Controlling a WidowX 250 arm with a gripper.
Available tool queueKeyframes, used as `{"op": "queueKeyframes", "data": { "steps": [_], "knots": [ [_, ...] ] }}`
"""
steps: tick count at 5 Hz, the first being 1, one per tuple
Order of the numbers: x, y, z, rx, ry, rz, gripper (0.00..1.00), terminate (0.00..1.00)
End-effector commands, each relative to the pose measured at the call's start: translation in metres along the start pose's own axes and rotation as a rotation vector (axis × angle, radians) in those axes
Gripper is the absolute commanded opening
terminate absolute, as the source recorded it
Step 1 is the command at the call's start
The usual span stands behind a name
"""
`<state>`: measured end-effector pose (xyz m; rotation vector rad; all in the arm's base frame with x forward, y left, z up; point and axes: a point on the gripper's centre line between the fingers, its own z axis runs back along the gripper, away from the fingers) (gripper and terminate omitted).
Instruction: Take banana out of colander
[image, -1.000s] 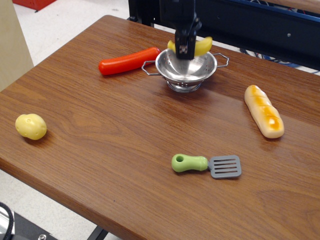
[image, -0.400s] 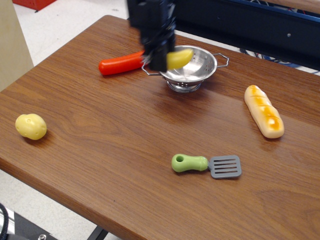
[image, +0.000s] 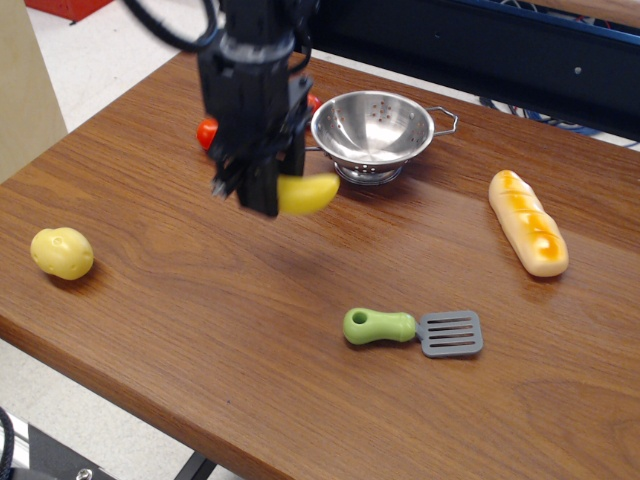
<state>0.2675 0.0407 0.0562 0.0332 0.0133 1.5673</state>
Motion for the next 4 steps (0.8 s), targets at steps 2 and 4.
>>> {"op": "queueKeyframes", "data": {
  "steps": [2,4],
  "knots": [
    [0.04,0.055,-0.027,0.014,-0.139,-0.122,0.0,0.0],
    [0.036,0.048,-0.024,0.051,-0.124,-0.134,1.0,0.0]
  ]
}}
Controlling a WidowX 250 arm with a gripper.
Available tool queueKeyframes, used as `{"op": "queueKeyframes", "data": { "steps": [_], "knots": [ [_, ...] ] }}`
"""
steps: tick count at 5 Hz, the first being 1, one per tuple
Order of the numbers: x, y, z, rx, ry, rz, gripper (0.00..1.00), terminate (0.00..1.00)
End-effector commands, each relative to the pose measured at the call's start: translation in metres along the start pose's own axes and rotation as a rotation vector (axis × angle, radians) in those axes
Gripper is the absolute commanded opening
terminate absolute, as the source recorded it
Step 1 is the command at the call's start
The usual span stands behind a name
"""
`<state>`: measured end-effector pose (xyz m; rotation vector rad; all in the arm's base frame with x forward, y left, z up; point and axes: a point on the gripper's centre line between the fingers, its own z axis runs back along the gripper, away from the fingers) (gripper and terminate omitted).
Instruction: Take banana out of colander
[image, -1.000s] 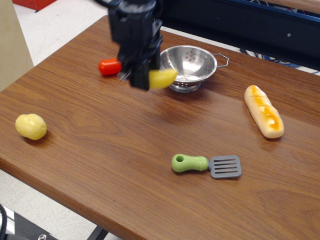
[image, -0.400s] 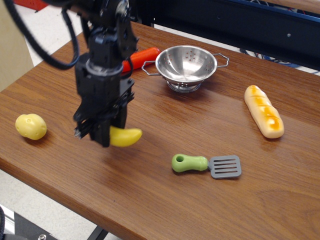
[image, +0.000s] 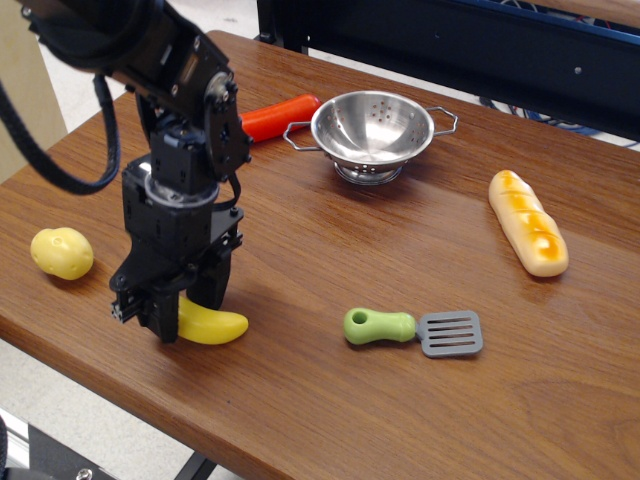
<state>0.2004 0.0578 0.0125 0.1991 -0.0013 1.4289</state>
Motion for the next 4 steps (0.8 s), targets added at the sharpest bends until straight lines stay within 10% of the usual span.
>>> {"op": "queueKeyframes", "data": {
  "steps": [1,4],
  "knots": [
    [0.024,-0.014,0.031,-0.061,0.01,0.01,1.0,0.0],
    [0.024,-0.019,0.081,-0.161,0.065,0.008,1.0,0.0]
  ]
}}
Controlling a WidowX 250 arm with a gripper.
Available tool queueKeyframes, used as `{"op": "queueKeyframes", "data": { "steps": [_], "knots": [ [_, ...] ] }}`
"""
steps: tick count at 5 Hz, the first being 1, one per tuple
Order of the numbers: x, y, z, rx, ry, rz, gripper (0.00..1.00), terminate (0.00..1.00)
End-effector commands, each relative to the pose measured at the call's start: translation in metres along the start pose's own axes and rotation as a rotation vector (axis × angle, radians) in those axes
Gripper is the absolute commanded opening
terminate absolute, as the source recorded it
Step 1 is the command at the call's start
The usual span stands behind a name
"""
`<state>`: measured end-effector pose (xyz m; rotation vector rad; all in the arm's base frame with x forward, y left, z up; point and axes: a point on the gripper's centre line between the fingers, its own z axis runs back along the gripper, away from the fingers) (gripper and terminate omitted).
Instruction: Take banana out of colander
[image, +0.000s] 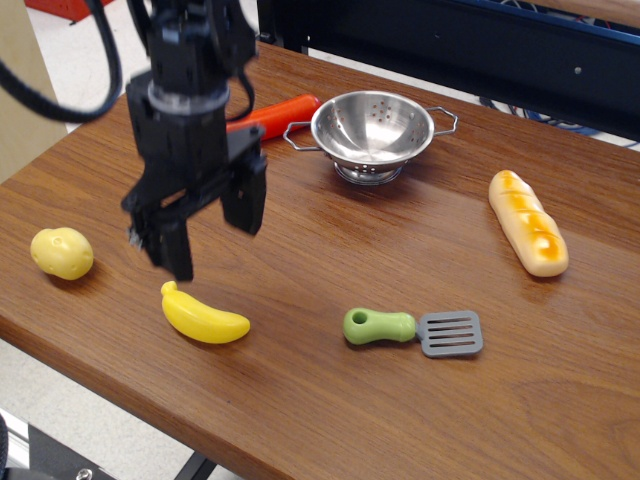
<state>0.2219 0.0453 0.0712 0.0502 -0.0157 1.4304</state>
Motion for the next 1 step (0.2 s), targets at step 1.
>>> {"op": "queueKeyframes", "data": {
  "steps": [1],
  "knots": [
    [0.0245,-0.0068,0.0207,-0.05,-0.015,0.006,1.0,1.0]
  ]
}}
